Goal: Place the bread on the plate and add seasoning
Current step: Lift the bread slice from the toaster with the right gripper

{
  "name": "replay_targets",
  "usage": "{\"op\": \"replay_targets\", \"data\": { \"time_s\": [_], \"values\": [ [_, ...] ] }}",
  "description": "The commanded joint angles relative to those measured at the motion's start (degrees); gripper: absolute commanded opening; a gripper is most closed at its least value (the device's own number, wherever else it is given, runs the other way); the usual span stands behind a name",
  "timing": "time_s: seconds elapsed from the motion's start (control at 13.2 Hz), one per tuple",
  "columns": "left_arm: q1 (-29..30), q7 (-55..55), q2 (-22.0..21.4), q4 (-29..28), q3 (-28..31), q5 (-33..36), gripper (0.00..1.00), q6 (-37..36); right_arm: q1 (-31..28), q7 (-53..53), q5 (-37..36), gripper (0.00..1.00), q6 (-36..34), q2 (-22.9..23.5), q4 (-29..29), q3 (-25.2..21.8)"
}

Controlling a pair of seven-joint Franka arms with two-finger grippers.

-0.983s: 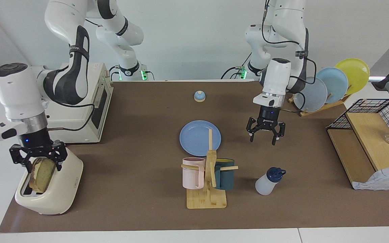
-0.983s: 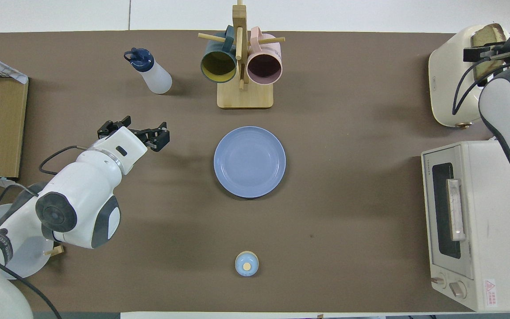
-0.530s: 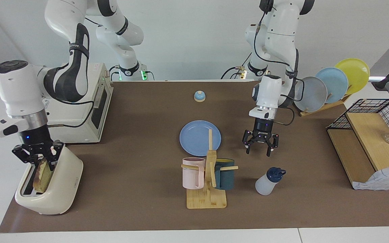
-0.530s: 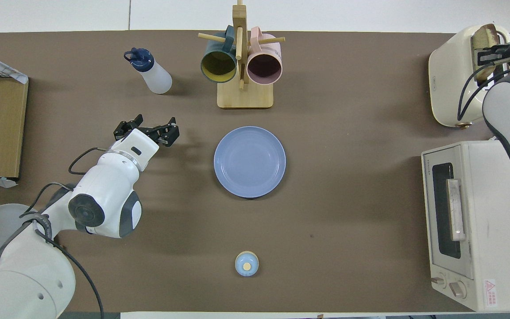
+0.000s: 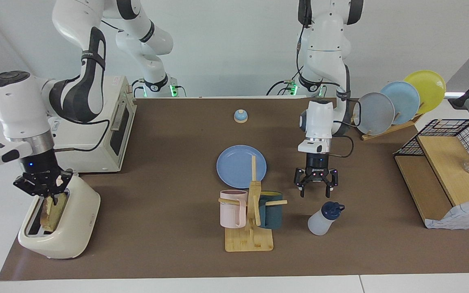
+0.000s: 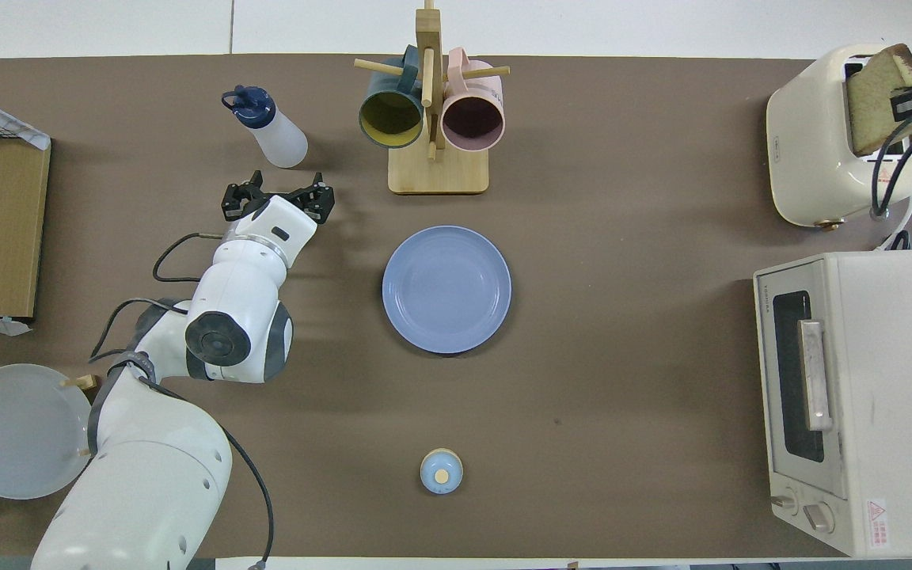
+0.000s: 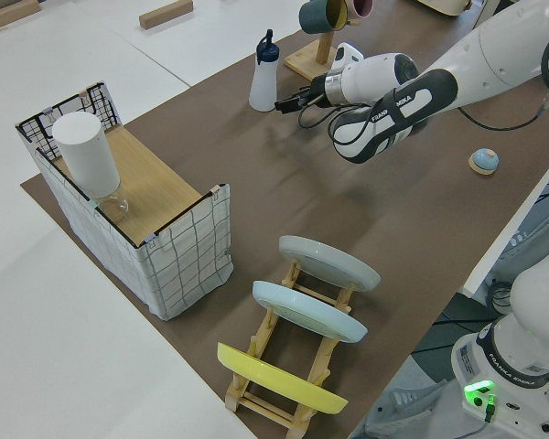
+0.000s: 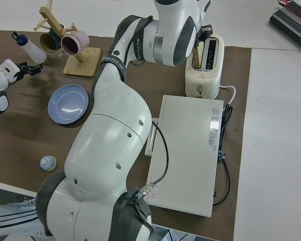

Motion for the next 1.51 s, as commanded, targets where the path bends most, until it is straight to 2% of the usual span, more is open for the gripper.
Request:
{"op": "replay_targets", "data": {
  "time_s": [0.0, 0.15, 0.38, 0.53, 0.68, 0.91, 0.98, 1.21, 1.44],
  "values": [
    [1.46, -0.7, 3.55, 4.06, 0.92, -0.81, 1.0, 1.15, 0.83, -1.23, -1.72, 0.0, -11.13, -3.53, 3.37, 0.61],
    [1.64, -0.44, 3.99, 5.81, 0.92, -0.9, 1.0, 0.19, 4.5, 0.25, -1.02, 0.0, -17.89, -7.93, 3.28, 0.7],
    [2.61, -0.61, 5.13, 9.15, 1.01, -0.9, 1.0, -3.14, 13.89, 8.49, -0.41, 0.0, -24.41, -10.14, 2.58, 1.4],
    [2.7, -0.61, 5.75, 9.86, 1.01, -0.99, 1.0, -3.33, 19.09, 24.62, 8.07, 0.0, -23.47, -13.73, -4.07, 1.67],
    [2.78, -0.7, 7.15, 12.75, 1.01, -1.16, 1.0, -6.66, 23.93, 29.61, 10.22, 0.0, -18.3, -16.98, -11.36, 1.67],
    [3.22, -0.61, 7.68, 14.43, 1.1, -1.86, 1.0, -8.69, 29.29, 34.34, 10.93, 0.0, -3.82, -22.17, -25.59, 1.84],
    [3.31, -0.61, 7.68, 14.61, 1.1, -1.86, 1.0, -8.87, 31.4, 36.36, 12.15, 0.0, 0.4, -22.19, -28.07, 1.93],
    [3.31, -0.44, 7.77, 14.52, 1.19, -1.86, 1.0, -9.39, 37.73, 43.48, 14.62, 0.0, 16.13, -17.64, -31.96, 1.93],
    [3.31, -0.52, 7.68, 14.52, 1.19, -1.95, 1.0, -10.01, 41.87, 49.37, 14.62, 0.0, 25.47, -13.15, -33.1, 1.93]
  ]
}}
